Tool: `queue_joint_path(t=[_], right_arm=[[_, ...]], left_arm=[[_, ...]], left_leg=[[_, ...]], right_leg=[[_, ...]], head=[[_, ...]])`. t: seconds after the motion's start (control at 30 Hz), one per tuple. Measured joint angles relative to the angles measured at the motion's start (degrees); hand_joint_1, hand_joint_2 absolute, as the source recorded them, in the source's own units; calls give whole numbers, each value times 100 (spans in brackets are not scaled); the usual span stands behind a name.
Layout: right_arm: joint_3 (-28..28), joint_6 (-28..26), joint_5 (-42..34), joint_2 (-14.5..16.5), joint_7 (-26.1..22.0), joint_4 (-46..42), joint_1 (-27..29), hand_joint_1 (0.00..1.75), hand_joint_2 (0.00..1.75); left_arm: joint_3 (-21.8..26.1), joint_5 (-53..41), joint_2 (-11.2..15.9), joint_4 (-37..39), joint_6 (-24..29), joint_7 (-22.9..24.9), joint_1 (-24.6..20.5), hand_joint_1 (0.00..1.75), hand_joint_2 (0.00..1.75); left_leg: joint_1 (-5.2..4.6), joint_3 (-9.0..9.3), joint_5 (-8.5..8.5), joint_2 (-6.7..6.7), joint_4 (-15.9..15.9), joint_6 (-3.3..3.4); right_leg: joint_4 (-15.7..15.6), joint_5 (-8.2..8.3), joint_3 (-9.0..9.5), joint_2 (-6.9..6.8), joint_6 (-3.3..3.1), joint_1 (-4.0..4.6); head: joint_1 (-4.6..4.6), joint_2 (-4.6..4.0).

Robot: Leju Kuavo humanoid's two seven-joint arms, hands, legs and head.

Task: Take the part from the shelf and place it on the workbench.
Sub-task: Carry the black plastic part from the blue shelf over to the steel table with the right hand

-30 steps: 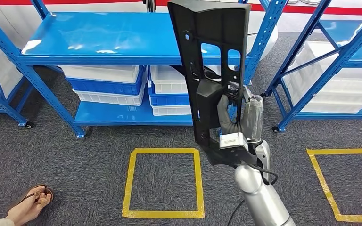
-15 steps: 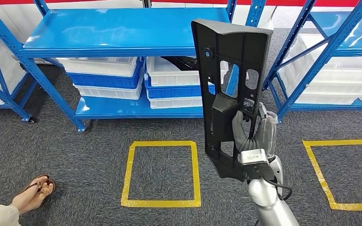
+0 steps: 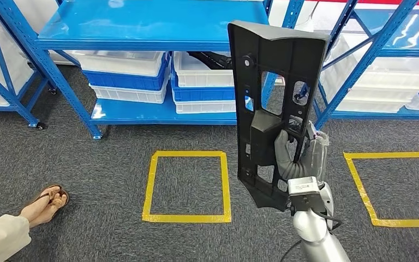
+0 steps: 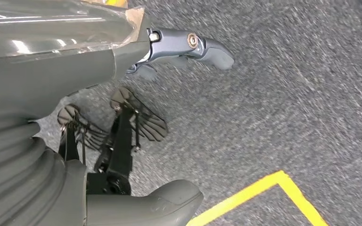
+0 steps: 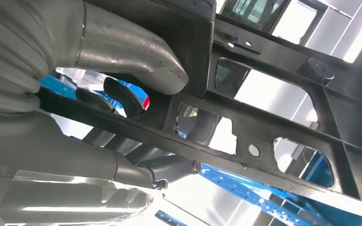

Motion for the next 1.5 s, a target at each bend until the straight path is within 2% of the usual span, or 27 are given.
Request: queue_joint_path(t=[0.03,0.07,0.1,0.17,0.23,0.3,0.33,0.37,0.4,0.47,0.53,0.57,0.6,0.7,0.73,0.8,0.87,0.9,0.93,0.97,1.03,1.1,1.2,1.23,1.33,1.37,1.5], right_arm=[[3,10,-5,3,4,0,-18,175,175],[8,21,-5,6,14,0,-37,175,175],[11,29,0,8,23,0,-57,175,175],[16,36,13,19,45,3,-91,175,175],[19,51,16,37,70,7,-138,175,175],[21,67,24,59,94,12,-198,175,175],[23,72,32,70,102,17,-226,175,175],[25,77,41,82,109,26,-253,175,175],[26,80,52,91,118,37,-276,175,175],[28,82,65,103,133,64,-320,175,175],[29,81,72,110,139,80,-352,175,175],[30,80,77,112,139,83,-366,175,175],[32,79,80,115,140,86,-382,175,175],[39,78,87,120,140,95,-413,175,175],[42,78,88,119,142,97,-414,175,175],[47,78,86,116,144,109,-412,175,175],[52,78,84,115,145,129,-408,175,175],[54,78,84,115,145,139,-405,175,175],[55,77,84,115,146,149,-405,175,175],[56,76,84,115,146,155,-407,175,175],[61,74,85,115,146,164,-416,175,175],[68,73,87,117,145,173,-432,175,175],[75,73,102,121,145,197,-447,175,175],[77,73,110,125,144,205,-459,175,175],[83,73,117,143,143,235,-501,175,175],[84,72,116,146,143,250,-511,175,175],[87,67,124,160,143,310,-566,175,175]], left_arm=[[4,5,-2,0,2,3,-1,0,175],[11,11,-1,0,3,6,-1,0,175],[19,19,1,0,5,8,0,0,175],[44,40,11,1,8,11,9,0,175],[72,63,25,3,10,16,18,0,175],[99,78,31,4,9,21,17,0,175],[111,83,32,4,8,22,16,0,175],[125,86,35,4,5,22,14,0,175],[135,89,38,4,5,21,12,0,175],[147,87,43,3,13,12,5,0,175],[151,81,47,2,25,2,-6,0,175],[153,79,49,2,28,-3,-8,0,175],[157,77,50,2,32,-7,-9,0,175],[168,77,46,3,48,-13,-12,0,175],[168,77,46,2,52,-13,-15,0,175],[169,77,50,2,60,-13,-13,0,175],[170,77,53,2,63,-13,-6,0,175],[170,77,53,2,63,-13,-4,0,175],[170,77,51,2,63,-13,-4,0,175],[172,79,49,2,65,-13,-4,0,175],[181,111,43,2,72,-14,-4,0,175],[208,168,40,2,84,-15,-7,0,175],[266,217,39,2,105,-15,-9,0,175],[279,229,40,2,111,-17,-9,0,175],[302,254,42,2,120,-20,-10,0,175],[310,256,42,2,119,-19,-10,0,175],[336,262,42,2,119,-19,-9,0,175]], left_leg=[[-9,-50,65,-1,7,-32],[-19,-78,129,-2,6,-64],[-27,-95,190,-1,-2,-94],[-16,-138,237,-9,-2,-153],[11,-237,-119,-29,227,-209],[30,-369,-754,-42,859,-262],[33,-418,-954,-45,1224,-285],[37,-423,-1016,-46,1521,-303],[43,-353,-939,-45,1641,-314],[67,85,-647,-45,1278,-313],[71,647,-679,-60,528,-283],[57,803,-762,-69,271,-257],[32,875,-832,-75,122,-220],[13,801,-695,-50,11,-63],[22,752,-622,-34,-21,-9],[26,616,-494,-10,-49,52],[23,492,-396,1,-42,53],[22,450,-361,2,-39,46],[22,419,-330,2,-36,36],[24,394,-305,0,-33,24],[23,346,-259,-4,-12,-18],[-3,298,-220,-4,21,-80],[-7,257,-157,-3,8,-176],[1,252,-160,-3,-9,-141],[12,226,-94,-5,-41,91],[18,219,-49,-6,-50,106],[43,210,25,-5,-99,0]], right_leg=[[-447,-48,299,5,-45,19],[-765,-122,478,10,-99,39],[-923,-173,541,14,-152,69],[-924,-105,428,1,-259,37],[-915,24,303,-25,-405,-22],[-906,172,175,-37,-489,-23],[-894,243,100,-39,-494,-13],[-869,311,10,-39,-483,-6],[-833,367,-94,-40,-467,-3],[-736,444,-301,-38,-428,-2],[-657,497,-434,-39,-372,13],[-639,524,-458,-45,-332,22],[-638,560,-471,-51,-291,26],[-597,600,-543,-52,-200,32],[-444,490,-633,-40,-208,35],[219,73,-919,-13,-257,23],[921,-272,-1130,-4,-247,8],[1083,-344,-1146,-3,-224,3],[1049,-343,-1061,-3,-190,-2],[814,-278,-875,-4,-150,-13],[-44,-77,-300,-5,-65,-48],[-681,61,76,8,-76,-44],[-772,126,82,23,-197,-12],[-784,149,75,24,-222,-17],[-808,204,57,26,-280,-11],[-806,216,47,25,-300,4],[-800,258,10,23,-365,38]], head=[[-4,0],[-7,0],[-9,0],[-17,0],[-24,0],[-27,0],[-28,0],[-27,0],[-28,0],[-29,0],[-25,0],[-17,0],[-13,0],[-7,0],[-1,0],[9,0],[14,0],[14,0],[15,0],[16,0],[19,0],[14,0],[9,0],[6,0],[-6,0],[-6,0],[-8,0]])
